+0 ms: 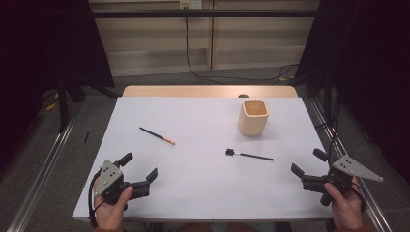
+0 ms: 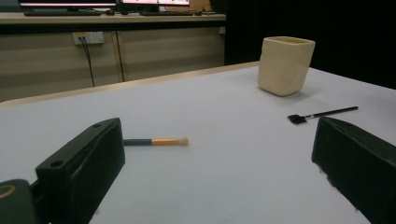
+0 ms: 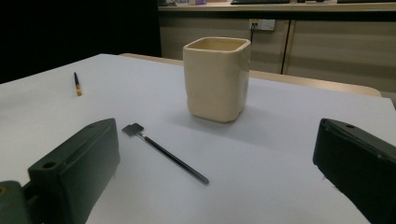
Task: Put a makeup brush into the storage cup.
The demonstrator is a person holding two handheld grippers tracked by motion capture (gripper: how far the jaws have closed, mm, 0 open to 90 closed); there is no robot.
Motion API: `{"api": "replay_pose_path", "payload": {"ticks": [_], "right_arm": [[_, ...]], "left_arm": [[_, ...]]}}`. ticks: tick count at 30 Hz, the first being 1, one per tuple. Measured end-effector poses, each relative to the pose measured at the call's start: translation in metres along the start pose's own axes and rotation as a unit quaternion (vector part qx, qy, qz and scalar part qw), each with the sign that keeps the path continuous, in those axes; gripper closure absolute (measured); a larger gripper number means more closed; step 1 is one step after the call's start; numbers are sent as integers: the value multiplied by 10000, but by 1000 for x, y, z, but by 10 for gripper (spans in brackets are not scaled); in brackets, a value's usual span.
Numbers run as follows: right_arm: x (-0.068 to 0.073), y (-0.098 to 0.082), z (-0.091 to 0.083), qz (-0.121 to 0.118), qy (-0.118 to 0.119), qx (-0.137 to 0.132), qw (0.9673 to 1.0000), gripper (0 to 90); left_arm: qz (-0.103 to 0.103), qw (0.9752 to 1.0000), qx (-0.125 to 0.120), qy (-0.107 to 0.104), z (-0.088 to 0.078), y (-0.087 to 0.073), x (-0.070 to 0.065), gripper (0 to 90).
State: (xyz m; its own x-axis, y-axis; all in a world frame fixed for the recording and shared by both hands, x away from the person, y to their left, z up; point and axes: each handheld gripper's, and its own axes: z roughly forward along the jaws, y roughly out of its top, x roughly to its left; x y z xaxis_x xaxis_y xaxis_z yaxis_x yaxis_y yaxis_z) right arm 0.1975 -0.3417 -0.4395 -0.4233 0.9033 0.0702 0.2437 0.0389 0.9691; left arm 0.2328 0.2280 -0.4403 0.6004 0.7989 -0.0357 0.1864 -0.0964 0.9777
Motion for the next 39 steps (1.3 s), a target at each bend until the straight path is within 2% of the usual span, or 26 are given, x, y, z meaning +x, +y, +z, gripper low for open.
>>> {"api": "replay_pose_path", "payload": {"ticks": [8,11,13,14,16,19,24,27,29,31,32,35,37,39], "right_arm": [[-1,-2,2,89,93,121,9998,8],[-1,-2,3,110,122,128,9998,9],[-1,-2,3,102,135,130,9998,8],[0,-1,3,93,169,112,9998,7],[2,-1,3,45,210,119,9997,7],[4,0,2,8,246,120,9996,8],[5,0,1,-41,174,119,9998,2],[4,0,-1,-30,152,112,9998,1],[4,-1,-2,-29,137,109,9998,1],[4,-1,-2,-38,147,114,9998,2],[3,-1,-2,-89,141,115,9998,3],[3,-2,-2,-68,146,107,9998,3],[3,-2,-2,-62,157,110,9998,1],[3,-2,-2,-67,150,111,9998,0]], "left_arm": [[-16,10000,65,-34,3,-1,1,20],[97,9999,53,-18,6,2,2,20],[122,9999,49,-69,10,4,0,19],[153,9996,129,-201,12,3,-1,19],[99,9995,115,-288,12,3,-2,17],[83,9996,99,-240,10,4,-4,10],[56,9990,63,-440,13,12,-11,8],[83,9988,61,-469,15,15,-12,8],[153,9985,84,-513,18,20,-9,8],[41,9984,63,-555,21,21,-6,5],[59,9982,94,-583,23,22,-4,5],[134,9985,144,-513,29,23,-1,7],[255,9975,163,-639,31,25,1,7],[235,9971,141,-712,33,25,2,8]]}}
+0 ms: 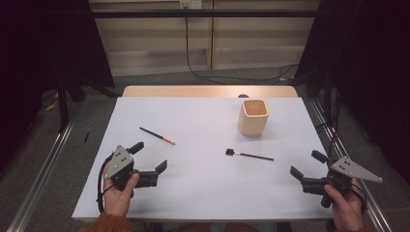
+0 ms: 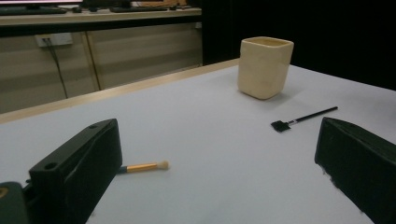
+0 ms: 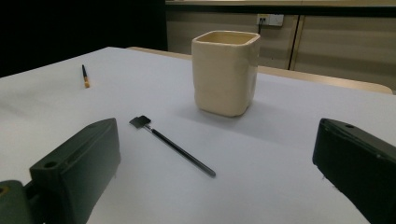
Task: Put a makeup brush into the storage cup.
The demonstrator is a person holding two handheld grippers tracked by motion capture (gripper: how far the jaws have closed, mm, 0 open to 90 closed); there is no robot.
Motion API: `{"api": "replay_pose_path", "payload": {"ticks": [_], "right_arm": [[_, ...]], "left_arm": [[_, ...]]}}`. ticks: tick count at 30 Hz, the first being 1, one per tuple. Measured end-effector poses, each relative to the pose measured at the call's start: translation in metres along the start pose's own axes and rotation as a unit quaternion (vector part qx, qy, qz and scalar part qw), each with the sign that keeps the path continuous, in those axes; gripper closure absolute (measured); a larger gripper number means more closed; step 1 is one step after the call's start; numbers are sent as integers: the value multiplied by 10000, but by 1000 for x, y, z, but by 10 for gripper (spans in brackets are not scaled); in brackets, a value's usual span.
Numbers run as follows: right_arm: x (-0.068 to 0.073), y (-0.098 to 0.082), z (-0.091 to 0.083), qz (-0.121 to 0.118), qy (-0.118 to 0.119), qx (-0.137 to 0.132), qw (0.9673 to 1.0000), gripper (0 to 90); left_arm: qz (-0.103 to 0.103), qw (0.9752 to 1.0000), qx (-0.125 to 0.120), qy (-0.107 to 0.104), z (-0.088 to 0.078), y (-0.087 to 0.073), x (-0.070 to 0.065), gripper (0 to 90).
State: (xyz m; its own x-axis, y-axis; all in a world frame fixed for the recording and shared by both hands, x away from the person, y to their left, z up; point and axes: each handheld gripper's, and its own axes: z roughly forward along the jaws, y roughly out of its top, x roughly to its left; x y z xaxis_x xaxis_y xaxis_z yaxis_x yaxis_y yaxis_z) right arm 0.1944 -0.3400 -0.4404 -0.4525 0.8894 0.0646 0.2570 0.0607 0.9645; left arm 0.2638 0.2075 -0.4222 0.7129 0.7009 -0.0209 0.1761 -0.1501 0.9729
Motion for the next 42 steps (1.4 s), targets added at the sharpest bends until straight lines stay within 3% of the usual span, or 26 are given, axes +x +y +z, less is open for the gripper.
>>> {"api": "replay_pose_path", "payload": {"ticks": [4,5,6,9,12,14,21,24,26,32,42], "right_arm": [[1,0,1,30,-1,45,10000,0],[1,0,0,20,5,32,10000,0],[1,0,0,32,8,35,10000,0],[1,0,1,41,14,40,10000,0],[0,0,1,28,32,65,10000,0],[0,-1,1,85,30,78,9999,0],[0,-1,1,95,51,78,9999,0],[0,-1,2,93,67,76,9999,0],[0,-1,2,98,69,74,9999,0],[0,-1,2,105,103,75,9999,0],[0,-1,3,149,184,100,9997,0]], "left_arm": [[-248,9996,-131,-73,4,5,4,6],[-67,9999,-101,-59,6,8,4,9],[-32,9999,-109,-40,7,10,5,8],[-153,9997,-122,-130,11,11,12,31],[-171,9998,-22,-78,16,12,21,33],[-316,9994,-59,-84,19,12,26,24],[-224,9996,-109,100,24,19,36,12],[-121,9996,-192,157,26,33,39,11],[-166,9994,-236,172,27,39,40,10],[-104,9994,-115,306,36,51,46,4],[-85,9995,-60,283,50,61,63,6]]}}
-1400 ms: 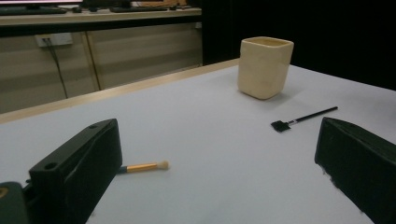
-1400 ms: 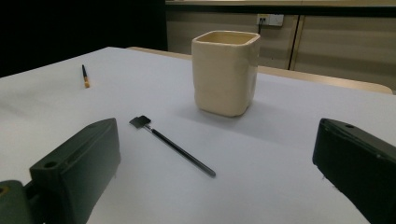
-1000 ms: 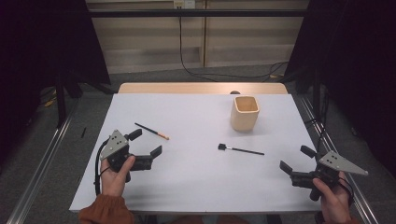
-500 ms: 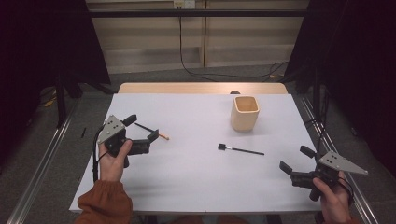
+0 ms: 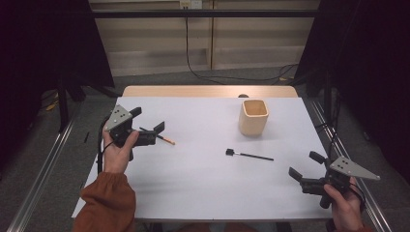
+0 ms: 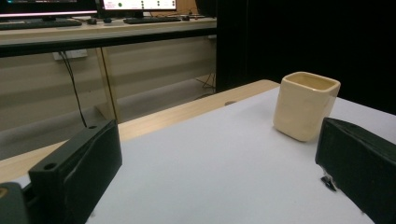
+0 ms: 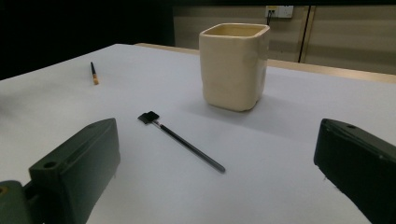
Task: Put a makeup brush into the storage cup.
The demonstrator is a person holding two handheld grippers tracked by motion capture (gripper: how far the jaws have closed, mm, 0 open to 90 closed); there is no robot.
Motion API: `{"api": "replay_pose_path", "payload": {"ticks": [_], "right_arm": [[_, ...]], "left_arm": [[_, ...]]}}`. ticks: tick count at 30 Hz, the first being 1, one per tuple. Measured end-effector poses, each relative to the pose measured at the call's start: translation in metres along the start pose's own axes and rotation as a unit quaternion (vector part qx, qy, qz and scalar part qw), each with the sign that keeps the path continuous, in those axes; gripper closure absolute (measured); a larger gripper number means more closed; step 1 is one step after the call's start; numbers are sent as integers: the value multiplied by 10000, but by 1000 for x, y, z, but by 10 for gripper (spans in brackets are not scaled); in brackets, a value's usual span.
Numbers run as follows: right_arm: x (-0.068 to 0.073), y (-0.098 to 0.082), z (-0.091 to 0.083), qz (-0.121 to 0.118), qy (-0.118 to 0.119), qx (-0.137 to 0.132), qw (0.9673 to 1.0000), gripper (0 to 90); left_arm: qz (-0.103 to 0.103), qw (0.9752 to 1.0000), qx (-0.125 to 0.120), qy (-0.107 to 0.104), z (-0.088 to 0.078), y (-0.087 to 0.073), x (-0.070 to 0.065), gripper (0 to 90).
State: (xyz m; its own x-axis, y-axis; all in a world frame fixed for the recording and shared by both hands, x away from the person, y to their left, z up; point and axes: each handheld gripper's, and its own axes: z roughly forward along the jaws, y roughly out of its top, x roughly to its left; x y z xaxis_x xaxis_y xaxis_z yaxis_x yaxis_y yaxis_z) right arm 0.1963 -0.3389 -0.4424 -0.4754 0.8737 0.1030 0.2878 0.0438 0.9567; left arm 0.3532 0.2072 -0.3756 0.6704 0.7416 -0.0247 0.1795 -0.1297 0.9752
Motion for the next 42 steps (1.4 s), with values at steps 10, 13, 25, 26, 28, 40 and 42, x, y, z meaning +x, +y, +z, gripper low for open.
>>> {"api": "replay_pose_path", "payload": {"ticks": [10,13,25,26,28,40,42], "right_arm": [[0,0,1,-18,33,3,10000,0],[1,0,1,-26,34,-7,10000,0],[1,0,1,-19,83,17,10000,0],[1,0,1,-26,84,21,10000,0],[1,0,1,-24,82,27,10000,0],[1,0,1,-38,125,30,9999,0],[1,-1,1,-48,126,33,9999,0]], "left_arm": [[37,9999,-61,107,16,14,16,8],[56,9999,-89,128,19,20,18,8],[212,9997,61,134,46,42,30,7],[205,9997,56,155,48,44,31,7],[232,9996,60,160,49,46,32,6],[370,9977,547,177,65,41,48,14],[263,9958,872,78,66,41,49,15]]}}
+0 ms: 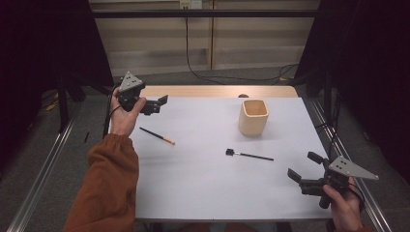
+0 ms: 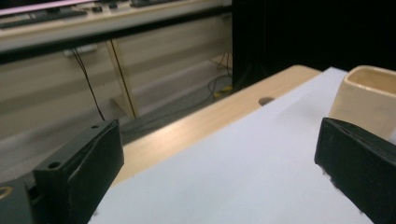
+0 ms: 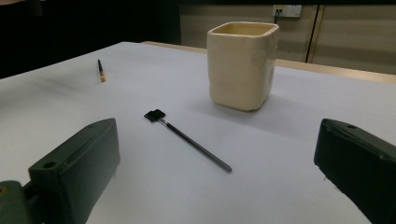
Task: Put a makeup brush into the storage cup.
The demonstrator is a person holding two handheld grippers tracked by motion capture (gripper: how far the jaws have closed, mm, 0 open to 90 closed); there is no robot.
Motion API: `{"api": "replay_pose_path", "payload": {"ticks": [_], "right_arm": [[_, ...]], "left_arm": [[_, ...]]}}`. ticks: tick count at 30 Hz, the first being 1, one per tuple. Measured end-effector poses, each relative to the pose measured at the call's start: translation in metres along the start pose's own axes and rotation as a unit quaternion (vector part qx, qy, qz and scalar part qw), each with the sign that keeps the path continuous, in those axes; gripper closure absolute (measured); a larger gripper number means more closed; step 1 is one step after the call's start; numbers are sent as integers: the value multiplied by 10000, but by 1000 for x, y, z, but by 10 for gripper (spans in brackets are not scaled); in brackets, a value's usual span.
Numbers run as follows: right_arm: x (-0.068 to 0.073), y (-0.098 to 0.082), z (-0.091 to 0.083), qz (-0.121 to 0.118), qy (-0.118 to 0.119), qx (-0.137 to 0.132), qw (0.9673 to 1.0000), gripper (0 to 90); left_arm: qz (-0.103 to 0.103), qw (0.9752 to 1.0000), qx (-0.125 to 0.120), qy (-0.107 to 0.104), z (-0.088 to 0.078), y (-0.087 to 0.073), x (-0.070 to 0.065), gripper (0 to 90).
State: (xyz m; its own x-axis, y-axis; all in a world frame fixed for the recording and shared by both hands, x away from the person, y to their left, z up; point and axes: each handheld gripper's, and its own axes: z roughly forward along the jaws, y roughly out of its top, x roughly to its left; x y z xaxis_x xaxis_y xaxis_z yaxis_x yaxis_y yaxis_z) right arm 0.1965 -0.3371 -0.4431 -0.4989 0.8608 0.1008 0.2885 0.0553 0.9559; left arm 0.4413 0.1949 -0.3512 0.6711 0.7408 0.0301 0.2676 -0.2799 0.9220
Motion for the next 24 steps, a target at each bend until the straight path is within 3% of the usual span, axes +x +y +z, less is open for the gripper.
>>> {"api": "replay_pose_path", "payload": {"ticks": [1,2,3,4,7,11,13,17,19,20,21,22,23,24], "right_arm": [[0,0,0,0,0,0,10000,0],[0,0,0,6,-2,-3,10000,0],[0,0,0,6,-2,-3,10000,0],[0,0,0,-3,-5,-15,10000,0],[1,0,0,-6,2,-16,10000,0],[0,0,0,7,2,-3,10000,0],[0,0,0,0,4,-5,10000,0],[0,0,0,-6,34,-6,10000,0],[0,0,0,-11,43,-10,10000,0],[0,0,0,-9,46,1,10000,0],[0,0,0,-10,45,-9,10000,0],[0,0,0,-12,47,1,10000,0],[0,0,0,-16,45,-2,10000,0],[0,0,0,-13,48,3,10000,0]], "left_arm": [[0,10000,0,0,0,0,0,16],[23,9996,261,-97,1,2,-1,19],[23,9996,261,-97,1,2,-1,21],[186,9988,443,-73,2,5,-3,20],[249,9981,551,-75,3,7,-2,19],[308,9953,903,-181,8,4,-2,22],[434,9905,1281,-246,12,-1,-3,23],[395,9859,1594,-307,16,-4,-4,24],[444,9812,1841,-364,18,-6,-5,33],[457,9766,2055,-428,20,-8,-7,40],[450,9747,2137,-475,21,-9,-6,42],[450,9747,2137,-475,21,-9,-6,42],[445,9707,2312,-481,22,-11,-6,42],[450,9700,2344,-472,22,-12,-6,44]]}}
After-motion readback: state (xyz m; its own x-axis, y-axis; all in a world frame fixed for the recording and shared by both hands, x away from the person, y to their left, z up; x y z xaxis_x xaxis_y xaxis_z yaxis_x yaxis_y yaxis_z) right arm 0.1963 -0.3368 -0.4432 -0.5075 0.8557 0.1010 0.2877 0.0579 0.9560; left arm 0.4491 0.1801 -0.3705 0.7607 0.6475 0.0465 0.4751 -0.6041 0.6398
